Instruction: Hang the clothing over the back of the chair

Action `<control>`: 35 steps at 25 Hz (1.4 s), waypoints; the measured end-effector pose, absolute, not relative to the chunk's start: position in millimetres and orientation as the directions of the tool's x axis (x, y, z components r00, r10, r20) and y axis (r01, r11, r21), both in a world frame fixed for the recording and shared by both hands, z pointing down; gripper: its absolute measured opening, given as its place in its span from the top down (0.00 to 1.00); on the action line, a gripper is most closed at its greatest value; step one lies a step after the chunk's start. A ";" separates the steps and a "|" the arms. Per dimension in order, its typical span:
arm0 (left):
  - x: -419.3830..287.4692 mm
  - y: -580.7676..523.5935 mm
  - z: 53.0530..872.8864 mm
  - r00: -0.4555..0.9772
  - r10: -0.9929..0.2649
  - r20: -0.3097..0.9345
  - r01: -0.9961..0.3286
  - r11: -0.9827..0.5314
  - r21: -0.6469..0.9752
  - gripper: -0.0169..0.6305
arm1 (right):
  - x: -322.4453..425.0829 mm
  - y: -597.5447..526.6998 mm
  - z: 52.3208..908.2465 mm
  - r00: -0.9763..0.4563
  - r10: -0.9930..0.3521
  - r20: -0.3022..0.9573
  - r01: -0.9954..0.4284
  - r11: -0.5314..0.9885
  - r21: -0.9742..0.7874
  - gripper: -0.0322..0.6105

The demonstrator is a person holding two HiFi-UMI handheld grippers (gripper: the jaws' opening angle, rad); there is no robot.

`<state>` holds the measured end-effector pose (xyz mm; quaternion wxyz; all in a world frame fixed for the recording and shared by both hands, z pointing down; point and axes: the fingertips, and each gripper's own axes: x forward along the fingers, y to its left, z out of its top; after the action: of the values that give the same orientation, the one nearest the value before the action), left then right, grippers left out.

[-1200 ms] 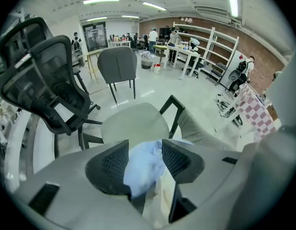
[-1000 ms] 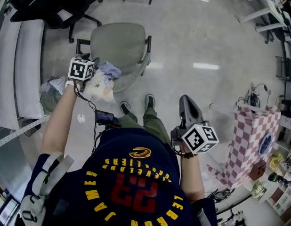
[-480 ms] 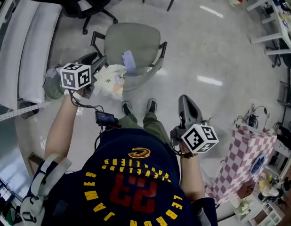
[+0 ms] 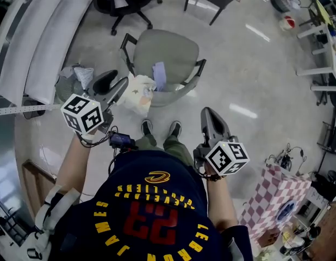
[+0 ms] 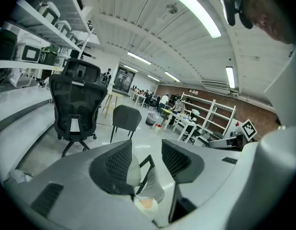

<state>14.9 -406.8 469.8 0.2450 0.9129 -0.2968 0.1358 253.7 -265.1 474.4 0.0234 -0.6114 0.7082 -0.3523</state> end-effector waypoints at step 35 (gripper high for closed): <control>-79.1 -351.9 277.3 0.535 -0.845 0.021 -0.832 -0.522 0.189 0.97 | 185.0 -312.9 294.9 -0.505 -0.862 0.047 -0.837 0.476 -0.272 0.96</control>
<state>-79.1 -351.9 277.3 0.0883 0.8716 -0.4807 -0.0367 185.0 -312.9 294.9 0.0478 -0.4950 0.8577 -0.1307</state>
